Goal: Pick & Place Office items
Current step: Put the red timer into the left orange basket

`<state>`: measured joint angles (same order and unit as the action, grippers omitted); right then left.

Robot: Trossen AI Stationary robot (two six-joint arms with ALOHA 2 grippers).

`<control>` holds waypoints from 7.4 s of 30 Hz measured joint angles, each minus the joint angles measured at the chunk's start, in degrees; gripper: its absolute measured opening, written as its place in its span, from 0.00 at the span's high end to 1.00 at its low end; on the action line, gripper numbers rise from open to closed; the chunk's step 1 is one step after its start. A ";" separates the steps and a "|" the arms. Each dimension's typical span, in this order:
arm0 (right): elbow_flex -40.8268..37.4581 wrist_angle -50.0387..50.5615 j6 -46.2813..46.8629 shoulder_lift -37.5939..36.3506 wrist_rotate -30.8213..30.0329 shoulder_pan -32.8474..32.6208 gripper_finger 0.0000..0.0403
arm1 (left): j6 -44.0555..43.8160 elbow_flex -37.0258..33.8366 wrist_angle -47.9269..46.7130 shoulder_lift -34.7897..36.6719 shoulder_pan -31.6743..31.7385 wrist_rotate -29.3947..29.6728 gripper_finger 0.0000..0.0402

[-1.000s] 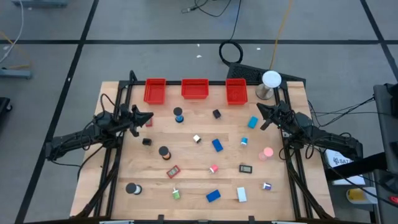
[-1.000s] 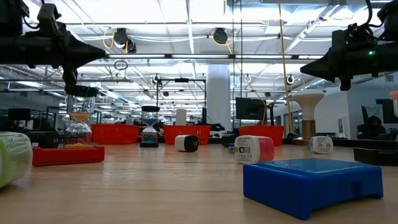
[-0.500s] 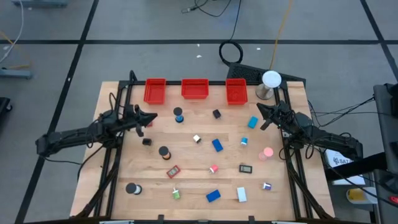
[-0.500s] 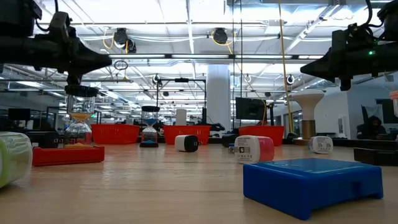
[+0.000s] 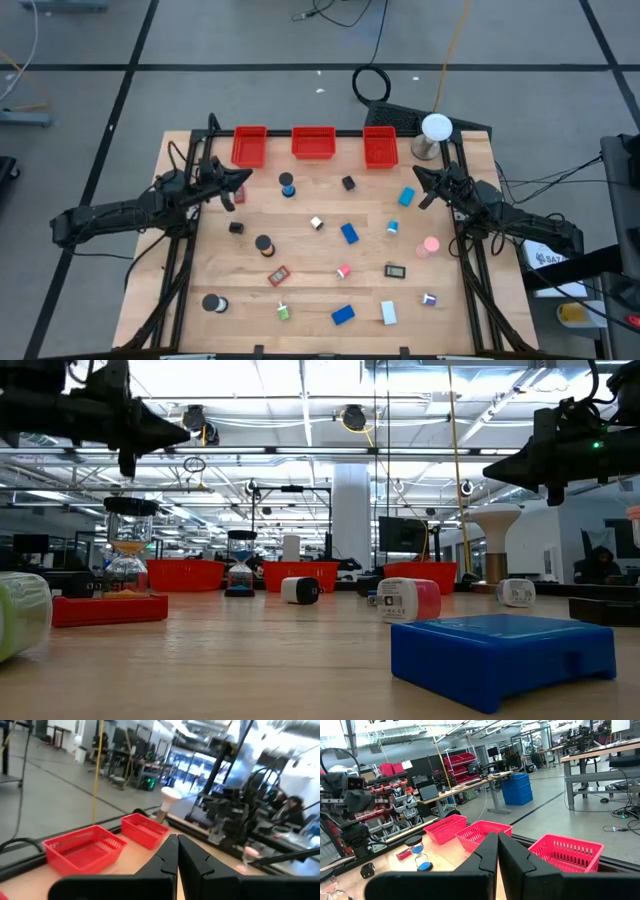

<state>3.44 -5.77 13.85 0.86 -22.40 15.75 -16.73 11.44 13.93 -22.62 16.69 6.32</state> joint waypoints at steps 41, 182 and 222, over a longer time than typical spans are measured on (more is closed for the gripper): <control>-0.02 -0.01 0.00 -0.02 0.01 0.00 0.99 | -15.07 23.46 -44.48 -26.22 -5.65 11.91 0.62; -0.02 0.00 0.00 -0.01 0.01 0.02 0.99 | -26.75 15.02 -46.05 -40.42 8.33 9.02 0.86; 0.00 0.00 0.02 -0.01 0.01 0.02 0.99 | -3.13 39.32 -42.35 -57.29 38.17 -0.39 0.85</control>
<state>3.44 -5.78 13.87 0.84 -22.39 15.77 -19.86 50.76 -28.42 -79.91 54.86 5.94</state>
